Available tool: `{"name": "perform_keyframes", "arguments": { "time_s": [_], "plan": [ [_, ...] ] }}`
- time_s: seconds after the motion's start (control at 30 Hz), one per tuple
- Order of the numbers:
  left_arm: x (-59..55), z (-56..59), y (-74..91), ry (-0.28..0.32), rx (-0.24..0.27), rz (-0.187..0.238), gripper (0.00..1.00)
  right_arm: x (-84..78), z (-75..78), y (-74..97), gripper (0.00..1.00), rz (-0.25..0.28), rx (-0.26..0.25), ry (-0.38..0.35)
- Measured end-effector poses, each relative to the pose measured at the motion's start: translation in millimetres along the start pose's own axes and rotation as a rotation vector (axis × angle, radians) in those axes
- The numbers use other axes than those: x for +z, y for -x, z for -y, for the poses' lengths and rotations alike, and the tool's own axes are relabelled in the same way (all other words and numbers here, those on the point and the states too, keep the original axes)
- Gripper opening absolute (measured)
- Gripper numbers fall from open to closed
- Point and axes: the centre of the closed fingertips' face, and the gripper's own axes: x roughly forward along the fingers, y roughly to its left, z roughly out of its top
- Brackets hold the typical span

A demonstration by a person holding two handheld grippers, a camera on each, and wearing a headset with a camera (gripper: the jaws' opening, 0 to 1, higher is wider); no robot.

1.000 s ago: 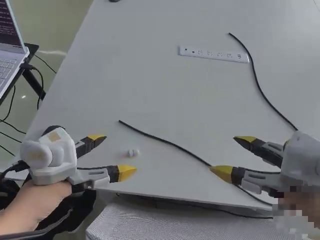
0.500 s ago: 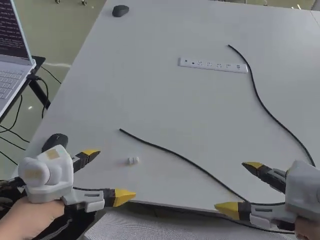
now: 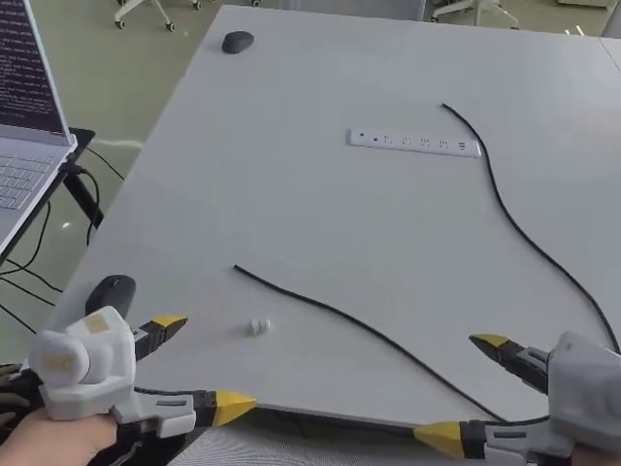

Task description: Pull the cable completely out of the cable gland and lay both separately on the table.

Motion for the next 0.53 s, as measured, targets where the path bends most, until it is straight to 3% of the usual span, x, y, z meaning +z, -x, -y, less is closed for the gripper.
{"name": "perform_keyframes", "arguments": {
  "time_s": [0.53],
  "plan": [
    [-0.7, 0.3, 1.1, 0.001, -0.003, -0.003, 0.98, -5.8, 1.4, 0.5, 0.99, -0.017, -0.012, -0.02]
  ]
}}
